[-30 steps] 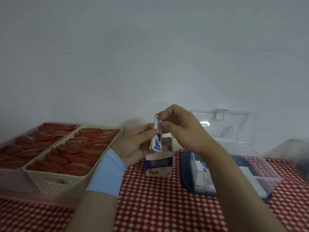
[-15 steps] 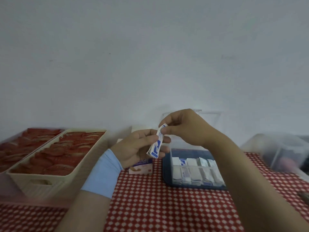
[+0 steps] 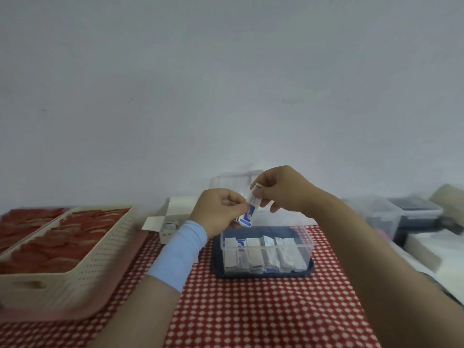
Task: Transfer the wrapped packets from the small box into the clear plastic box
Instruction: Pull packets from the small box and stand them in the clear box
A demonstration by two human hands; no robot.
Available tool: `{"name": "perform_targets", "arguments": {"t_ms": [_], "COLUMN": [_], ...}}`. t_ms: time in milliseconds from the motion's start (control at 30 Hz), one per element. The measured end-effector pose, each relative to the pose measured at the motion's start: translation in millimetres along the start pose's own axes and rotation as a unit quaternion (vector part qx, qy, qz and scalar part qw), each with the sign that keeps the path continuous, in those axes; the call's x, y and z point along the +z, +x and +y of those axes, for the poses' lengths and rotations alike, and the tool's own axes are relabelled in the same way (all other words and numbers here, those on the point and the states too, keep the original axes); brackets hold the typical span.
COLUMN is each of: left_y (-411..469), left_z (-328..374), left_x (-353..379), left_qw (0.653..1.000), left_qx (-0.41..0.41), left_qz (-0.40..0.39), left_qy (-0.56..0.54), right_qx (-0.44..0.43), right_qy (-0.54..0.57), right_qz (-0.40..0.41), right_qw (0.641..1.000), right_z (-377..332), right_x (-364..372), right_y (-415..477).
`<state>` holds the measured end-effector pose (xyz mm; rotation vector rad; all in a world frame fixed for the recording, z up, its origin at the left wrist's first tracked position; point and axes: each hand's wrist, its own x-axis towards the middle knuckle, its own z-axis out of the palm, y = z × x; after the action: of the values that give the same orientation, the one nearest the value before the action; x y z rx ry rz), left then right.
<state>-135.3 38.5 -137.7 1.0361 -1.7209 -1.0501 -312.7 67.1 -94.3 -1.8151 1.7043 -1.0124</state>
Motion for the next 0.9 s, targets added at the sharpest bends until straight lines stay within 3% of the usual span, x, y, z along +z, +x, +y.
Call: {"name": "perform_targets", "arguments": {"t_ms": [167, 267, 400, 533, 700, 900], "left_y": [3.7, 10.6, 13.7, 13.4, 23.7, 27.7], "left_z": [1.0, -5.5, -4.6, -3.6, -32.3, -44.1], "left_x": [32.2, 50.0, 68.1, 81.7, 95.7, 96.2], "left_qw": [0.999, 0.991, 0.911, 0.842, 0.816, 0.818], "left_qx": [-0.019, -0.031, 0.009, -0.023, -0.004, -0.002], "left_qz": [-0.018, -0.105, -0.231, -0.335, -0.351, -0.354], "left_qy": [-0.022, 0.076, 0.343, 0.421, 0.459, 0.453], "right_qx": [0.023, 0.026, 0.051, 0.07, 0.081, 0.08], "right_qy": [-0.077, -0.196, -0.311, -0.357, -0.391, -0.426], "right_qz": [-0.009, -0.017, -0.034, -0.061, -0.113, -0.132], "right_qw": [0.997, 0.98, 0.948, 0.93, 0.91, 0.891], "right_z": [18.5, 33.8, 59.0, 78.4, 90.6, 97.8], "right_x": [-25.2, -32.7, -29.4, -20.4, -4.8, 9.0], "right_y": [-1.8, 0.6, 5.5, 12.7, 18.7, 21.9]}}
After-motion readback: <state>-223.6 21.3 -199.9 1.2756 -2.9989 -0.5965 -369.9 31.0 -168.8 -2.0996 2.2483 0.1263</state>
